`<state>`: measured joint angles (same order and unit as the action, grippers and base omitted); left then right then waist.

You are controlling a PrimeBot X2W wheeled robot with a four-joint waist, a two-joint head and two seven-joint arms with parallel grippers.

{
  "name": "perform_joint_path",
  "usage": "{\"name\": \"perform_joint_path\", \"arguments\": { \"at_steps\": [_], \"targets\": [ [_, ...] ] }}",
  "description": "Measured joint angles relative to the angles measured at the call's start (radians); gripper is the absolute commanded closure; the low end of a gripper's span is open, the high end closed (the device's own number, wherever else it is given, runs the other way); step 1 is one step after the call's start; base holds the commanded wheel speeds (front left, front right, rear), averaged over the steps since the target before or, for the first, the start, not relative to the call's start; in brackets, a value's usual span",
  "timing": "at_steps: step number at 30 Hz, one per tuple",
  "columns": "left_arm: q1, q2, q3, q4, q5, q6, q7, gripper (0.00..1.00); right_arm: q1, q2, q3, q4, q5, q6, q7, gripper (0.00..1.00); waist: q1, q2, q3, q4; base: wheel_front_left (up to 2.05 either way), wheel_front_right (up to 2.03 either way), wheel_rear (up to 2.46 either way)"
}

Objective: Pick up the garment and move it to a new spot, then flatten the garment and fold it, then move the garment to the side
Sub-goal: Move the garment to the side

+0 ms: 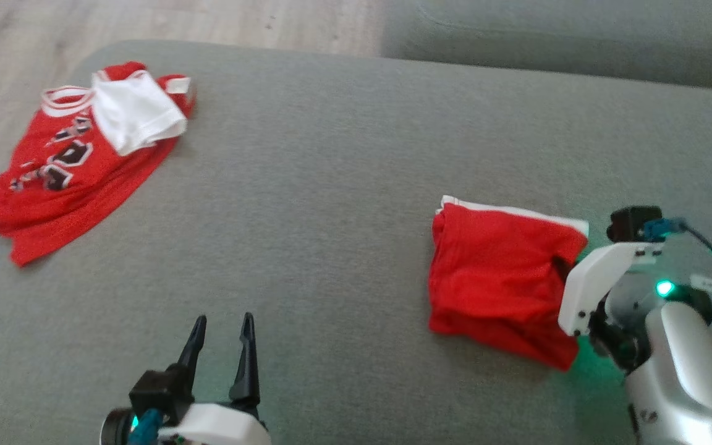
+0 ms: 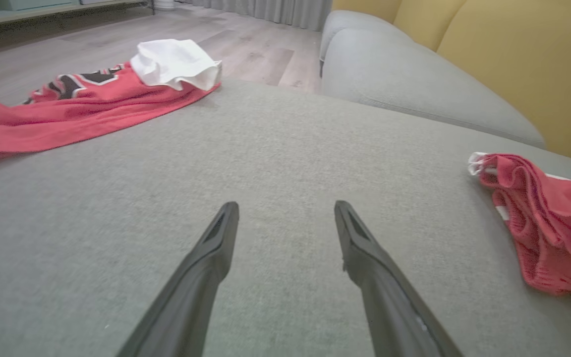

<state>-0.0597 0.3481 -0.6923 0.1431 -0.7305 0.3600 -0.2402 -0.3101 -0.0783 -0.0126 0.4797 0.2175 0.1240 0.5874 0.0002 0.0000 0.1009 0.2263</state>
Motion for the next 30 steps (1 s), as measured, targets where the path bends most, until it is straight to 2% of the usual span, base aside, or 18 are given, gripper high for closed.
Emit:
{"name": "perform_joint_path", "arguments": {
  "at_steps": [3,7,10,16,23,27,30],
  "targets": [
    [-0.021,0.000,-0.006,-0.011,0.019,-0.006,0.000,0.00,-0.026,-0.030,0.016,-0.012,0.000,0.000,-0.033,1.00,-0.0001,0.0000,0.019,-0.037,0.00,0.00,0.00],
    [-0.068,-0.005,-0.020,-0.027,0.040,-0.015,0.001,0.00,-0.056,-0.119,0.025,-0.051,-0.036,0.000,-0.080,1.00,-0.0001,0.0000,0.048,-0.104,0.00,0.00,0.00],
    [-0.105,-0.006,-0.021,-0.046,0.055,-0.015,0.004,0.00,-0.078,-0.152,0.015,-0.092,-0.040,0.000,-0.088,1.00,-0.0001,0.0000,0.073,-0.166,0.00,0.00,0.00],
    [-0.158,0.023,-0.021,-0.086,0.089,-0.007,0.039,0.00,-0.131,-0.155,0.000,-0.138,-0.040,0.000,-0.103,1.00,0.0000,0.0000,0.142,-0.306,0.00,0.00,0.00],
    [-0.207,0.060,-0.021,-0.125,0.112,0.005,0.085,0.00,-0.180,-0.139,-0.021,-0.129,-0.045,0.000,-0.149,1.00,0.0000,0.0000,0.231,-0.445,0.00,0.00,0.00],
    [-0.213,0.070,-0.027,-0.151,0.121,0.011,0.105,0.00,-0.184,-0.126,-0.037,-0.123,-0.054,0.000,-0.158,1.00,0.0000,0.0000,0.285,-0.483,0.00,0.00,0.00],
    [-0.223,0.078,-0.027,-0.163,0.124,0.021,0.115,0.00,-0.209,-0.136,-0.047,-0.118,-0.074,0.000,-0.158,1.00,0.0000,0.0000,0.300,-0.469,0.00,0.00,0.00]
  ]
}}
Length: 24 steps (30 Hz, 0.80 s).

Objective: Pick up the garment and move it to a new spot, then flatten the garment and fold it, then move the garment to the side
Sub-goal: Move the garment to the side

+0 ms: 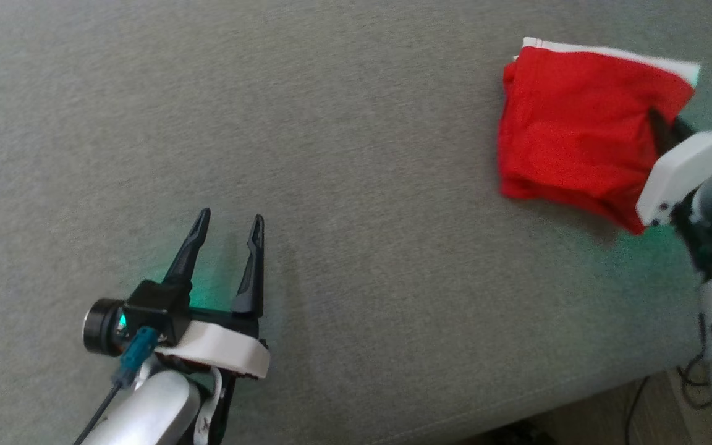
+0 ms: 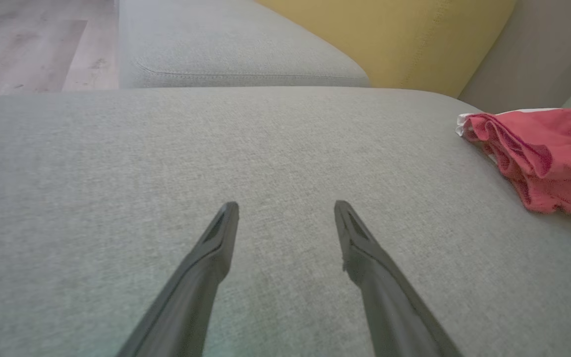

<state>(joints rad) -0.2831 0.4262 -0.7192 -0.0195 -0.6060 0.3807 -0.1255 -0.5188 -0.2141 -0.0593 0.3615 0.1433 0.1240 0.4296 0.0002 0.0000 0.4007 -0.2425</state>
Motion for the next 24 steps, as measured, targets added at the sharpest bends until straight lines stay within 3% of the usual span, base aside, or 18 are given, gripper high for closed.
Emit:
{"name": "perform_joint_path", "arguments": {
  "at_steps": [6,12,16,17,18,19,24],
  "targets": [
    [0.000,0.009,0.001,-0.024,0.001,0.016,0.001,0.00,-0.106,-0.069,-0.029,0.033,-0.037,0.000,0.016,1.00,-0.0002,0.0000,0.029,0.057,0.00,0.00,0.00],
    [-0.001,0.009,0.001,-0.035,0.002,0.021,0.001,0.00,-0.181,-0.180,-0.076,0.099,-0.124,0.000,0.030,1.00,-0.0001,0.0000,0.064,0.120,0.00,0.00,0.00],
    [-0.005,0.008,0.001,-0.037,0.009,0.024,0.001,0.00,-0.231,-0.205,-0.090,0.122,-0.153,0.000,0.028,1.00,-0.0001,0.0000,0.087,0.151,0.00,0.00,0.00],
    [-0.005,0.008,0.001,-0.037,0.009,0.024,0.001,0.00,-0.239,-0.208,-0.091,0.124,-0.165,0.000,0.027,0.85,-0.0001,0.0000,0.092,0.157,0.00,0.00,0.00],
    [-0.006,0.008,0.001,-0.037,0.009,0.024,-0.001,0.00,-0.247,-0.209,-0.094,0.125,-0.177,0.000,0.017,0.54,-0.0001,0.0000,0.096,0.161,0.00,0.00,0.00],
    [-0.007,0.008,0.001,-0.037,0.009,0.024,-0.001,0.00,-0.253,-0.209,-0.100,0.127,-0.187,0.000,0.005,0.00,0.0000,0.0000,0.099,0.164,0.00,0.00,0.00],
    [-0.021,0.005,0.000,-0.029,0.009,0.024,-0.008,0.00,-0.275,-0.208,-0.109,0.143,-0.212,0.000,-0.066,0.00,-0.0001,0.0000,0.103,0.172,0.00,0.00,0.00]
  ]
}}
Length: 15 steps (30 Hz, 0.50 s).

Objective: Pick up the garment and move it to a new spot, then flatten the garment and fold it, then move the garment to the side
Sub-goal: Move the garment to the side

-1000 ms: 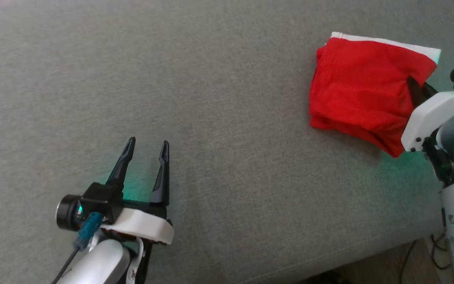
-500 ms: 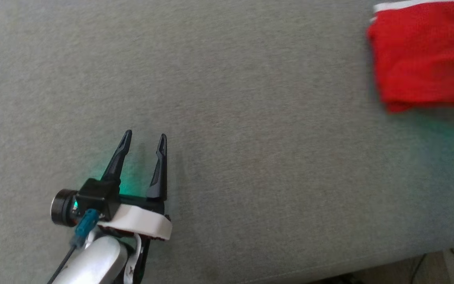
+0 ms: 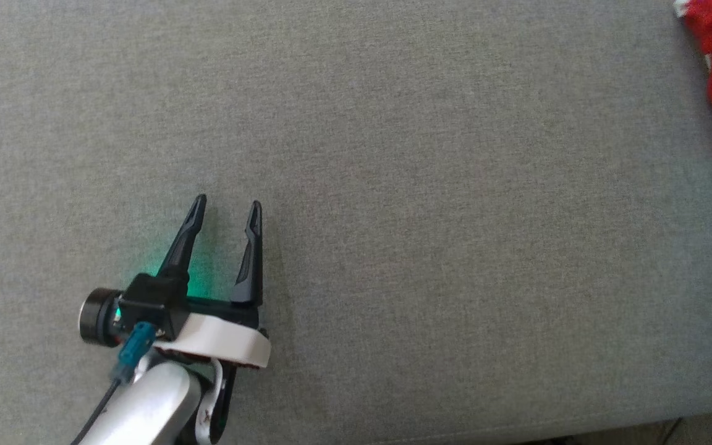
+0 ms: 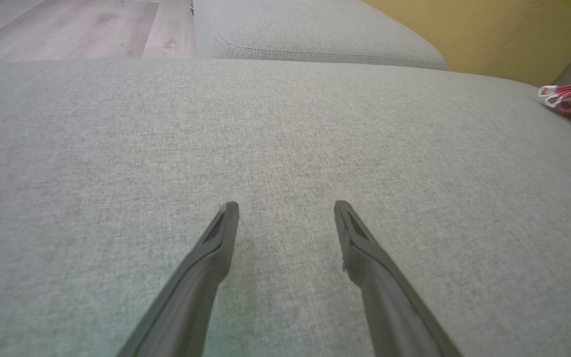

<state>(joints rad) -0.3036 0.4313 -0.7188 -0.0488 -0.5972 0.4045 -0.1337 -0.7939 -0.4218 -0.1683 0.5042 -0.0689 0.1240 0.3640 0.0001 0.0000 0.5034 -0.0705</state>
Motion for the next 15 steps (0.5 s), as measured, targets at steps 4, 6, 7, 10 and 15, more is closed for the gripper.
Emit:
{"name": "perform_joint_path", "arguments": {
  "at_steps": [4,6,7,10,15],
  "targets": [
    [-0.005,-0.003,0.000,0.011,0.000,0.000,-0.001,0.00,-0.004,0.011,0.008,0.007,-0.021,0.000,-0.065,0.00,0.0000,0.0000,-0.009,-0.002,0.00,0.00,0.00],
    [-0.005,-0.004,0.000,0.012,0.000,0.000,-0.003,0.00,-0.004,0.019,0.013,0.008,-0.021,0.000,-0.075,0.00,0.0000,0.0000,-0.015,-0.002,0.00,0.00,0.00],
    [-0.005,-0.004,0.000,0.013,-0.001,-0.001,-0.006,0.00,-0.004,0.028,0.021,0.010,-0.018,0.000,-0.085,0.00,-0.0001,0.0000,-0.021,-0.003,0.00,0.00,0.00],
    [-0.004,-0.006,0.001,0.019,-0.009,-0.001,-0.014,0.00,-0.003,0.056,0.051,0.005,-0.010,0.000,-0.114,0.00,-0.0001,0.0000,-0.046,-0.003,0.00,0.00,0.00],
    [0.003,-0.018,0.004,0.049,-0.031,-0.009,-0.031,0.00,0.012,0.103,0.088,-0.025,0.044,0.000,-0.166,0.00,-0.0002,0.0000,-0.113,0.004,0.00,0.00,0.00]
  ]
}}
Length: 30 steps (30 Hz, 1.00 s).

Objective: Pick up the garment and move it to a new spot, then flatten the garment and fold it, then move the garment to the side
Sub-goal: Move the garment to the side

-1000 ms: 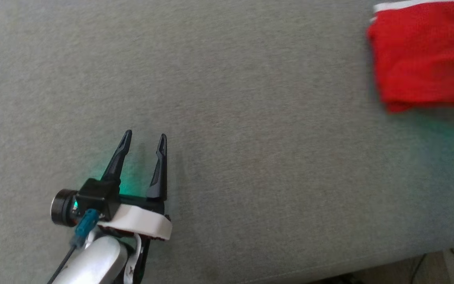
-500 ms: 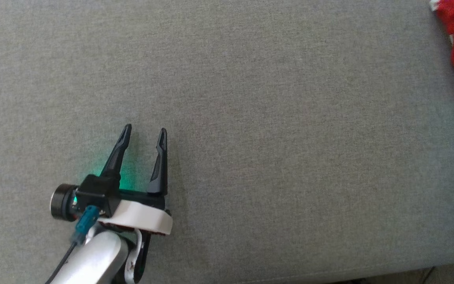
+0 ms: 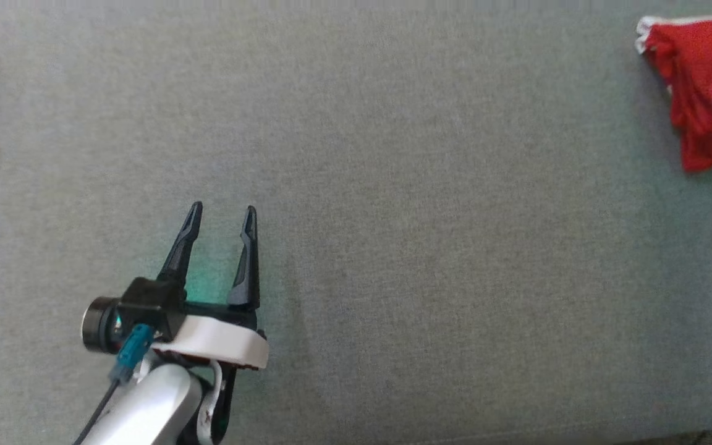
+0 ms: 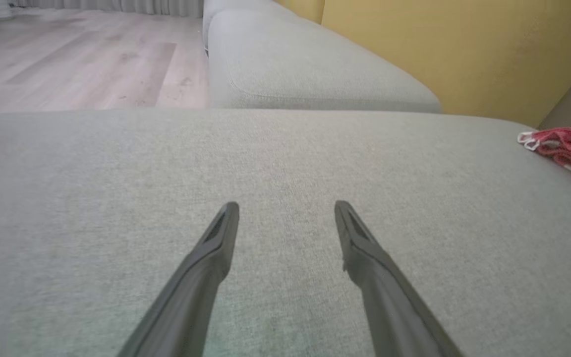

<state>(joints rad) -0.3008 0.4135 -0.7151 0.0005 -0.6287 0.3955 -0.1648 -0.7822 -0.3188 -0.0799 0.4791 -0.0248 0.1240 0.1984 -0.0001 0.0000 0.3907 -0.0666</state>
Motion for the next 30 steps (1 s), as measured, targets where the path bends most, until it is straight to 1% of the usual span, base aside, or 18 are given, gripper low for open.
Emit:
{"name": "perform_joint_path", "arguments": {
  "at_steps": [6,12,18,22,26,30],
  "targets": [
    [0.035,-0.014,0.035,0.052,-0.043,0.000,-0.036,0.00,0.113,0.072,0.021,-0.049,0.048,0.000,-0.059,0.00,-0.0001,0.0000,-0.111,0.020,0.00,0.00,0.00],
    [0.119,-0.020,0.076,0.115,-0.086,-0.001,-0.062,0.00,0.297,0.168,0.021,-0.102,0.051,0.000,-0.107,0.00,-0.0003,0.0000,-0.236,0.054,0.00,0.00,0.00],
    [0.203,-0.038,0.087,0.159,-0.106,-0.013,-0.072,0.00,0.514,0.247,0.026,-0.149,0.035,0.000,-0.172,0.00,-0.0003,0.0001,-0.350,0.102,0.00,0.00,0.00],
    [0.249,-0.040,0.089,0.174,-0.111,-0.019,-0.076,0.00,0.644,0.270,0.032,-0.180,0.044,0.000,-0.203,0.00,-0.0003,0.0000,-0.402,0.138,0.00,0.00,0.00],
    [0.273,-0.043,0.089,0.188,-0.111,-0.026,-0.076,0.00,0.742,0.271,0.060,-0.214,0.093,0.000,-0.248,0.00,-0.0001,0.0000,-0.433,0.166,0.00,0.00,0.00],
    [0.289,-0.047,0.084,0.195,-0.111,-0.035,-0.079,0.00,0.830,0.274,0.079,-0.233,0.119,0.000,-0.287,0.00,-0.0001,0.0000,-0.452,0.179,0.00,0.00,0.00]
  ]
}}
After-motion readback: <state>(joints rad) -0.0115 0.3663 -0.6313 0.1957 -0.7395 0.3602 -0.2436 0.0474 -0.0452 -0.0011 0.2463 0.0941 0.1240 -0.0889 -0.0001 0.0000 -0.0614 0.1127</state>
